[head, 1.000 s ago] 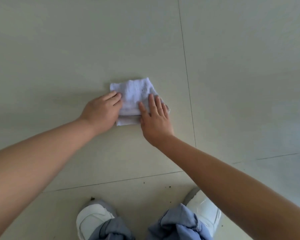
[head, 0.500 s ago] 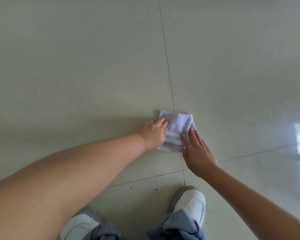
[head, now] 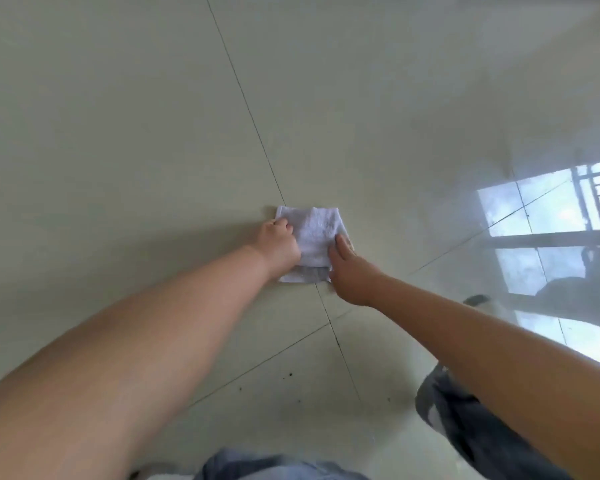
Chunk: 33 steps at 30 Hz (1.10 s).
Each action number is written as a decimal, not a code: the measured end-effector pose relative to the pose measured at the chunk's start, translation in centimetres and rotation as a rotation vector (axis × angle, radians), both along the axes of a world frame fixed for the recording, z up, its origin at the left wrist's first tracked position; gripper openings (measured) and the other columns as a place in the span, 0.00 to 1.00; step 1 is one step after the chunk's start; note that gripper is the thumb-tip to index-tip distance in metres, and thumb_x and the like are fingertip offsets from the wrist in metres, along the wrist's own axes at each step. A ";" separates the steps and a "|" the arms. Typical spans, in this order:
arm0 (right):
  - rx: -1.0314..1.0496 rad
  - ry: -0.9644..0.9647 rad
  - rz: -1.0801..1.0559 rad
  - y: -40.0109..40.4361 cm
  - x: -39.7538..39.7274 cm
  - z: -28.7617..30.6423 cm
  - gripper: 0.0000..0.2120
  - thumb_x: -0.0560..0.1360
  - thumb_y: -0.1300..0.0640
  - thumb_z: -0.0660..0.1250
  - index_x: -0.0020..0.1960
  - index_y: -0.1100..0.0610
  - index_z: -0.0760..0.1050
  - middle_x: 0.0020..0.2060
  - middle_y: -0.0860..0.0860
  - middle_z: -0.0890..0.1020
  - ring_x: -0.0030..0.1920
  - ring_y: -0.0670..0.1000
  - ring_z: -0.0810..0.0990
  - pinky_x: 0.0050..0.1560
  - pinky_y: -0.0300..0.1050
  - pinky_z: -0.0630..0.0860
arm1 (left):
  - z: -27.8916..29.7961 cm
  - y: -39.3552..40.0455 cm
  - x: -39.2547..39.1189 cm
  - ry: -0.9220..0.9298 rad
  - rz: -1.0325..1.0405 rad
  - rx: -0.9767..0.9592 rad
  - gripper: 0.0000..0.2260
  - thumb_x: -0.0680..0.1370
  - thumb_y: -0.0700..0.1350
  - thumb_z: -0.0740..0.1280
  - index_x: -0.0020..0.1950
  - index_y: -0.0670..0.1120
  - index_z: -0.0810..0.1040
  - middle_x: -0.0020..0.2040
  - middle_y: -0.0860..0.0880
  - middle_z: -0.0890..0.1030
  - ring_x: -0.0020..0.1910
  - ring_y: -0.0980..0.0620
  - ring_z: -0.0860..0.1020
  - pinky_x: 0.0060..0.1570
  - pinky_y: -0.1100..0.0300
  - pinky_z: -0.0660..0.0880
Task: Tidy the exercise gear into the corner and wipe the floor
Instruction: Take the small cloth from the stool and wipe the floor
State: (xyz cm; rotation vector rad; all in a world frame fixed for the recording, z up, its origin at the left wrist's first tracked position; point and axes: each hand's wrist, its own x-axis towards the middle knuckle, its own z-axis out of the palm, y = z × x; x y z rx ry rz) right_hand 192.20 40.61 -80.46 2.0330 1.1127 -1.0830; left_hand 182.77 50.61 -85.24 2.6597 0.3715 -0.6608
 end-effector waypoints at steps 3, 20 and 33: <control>-0.007 -0.027 0.027 -1.6 0.1 -0.9 0.30 0.82 0.55 0.48 0.75 0.63 0.35 0.75 0.56 0.34 0.77 0.52 0.38 0.77 0.47 0.47 | 0.1 0.5 -0.2 0.043 -0.126 0.175 0.16 0.80 0.35 0.54 0.67 0.38 0.71 0.69 0.41 0.68 0.70 0.43 0.64 0.69 0.54 0.62; 0.175 -0.059 0.346 5.9 14.8 -1.7 0.28 0.82 0.51 0.45 0.76 0.61 0.38 0.76 0.55 0.37 0.77 0.51 0.40 0.76 0.51 0.42 | 2.6 5.3 11.4 0.312 0.164 0.240 0.21 0.80 0.38 0.56 0.73 0.38 0.62 0.74 0.45 0.61 0.74 0.48 0.60 0.67 0.53 0.68; 0.185 -0.144 -0.122 -4.8 30.0 -2.1 0.28 0.82 0.50 0.43 0.76 0.61 0.40 0.77 0.52 0.40 0.78 0.49 0.43 0.76 0.49 0.40 | 0.8 -6.1 29.7 0.197 0.248 0.065 0.23 0.83 0.39 0.45 0.76 0.34 0.43 0.78 0.39 0.43 0.77 0.41 0.41 0.76 0.51 0.43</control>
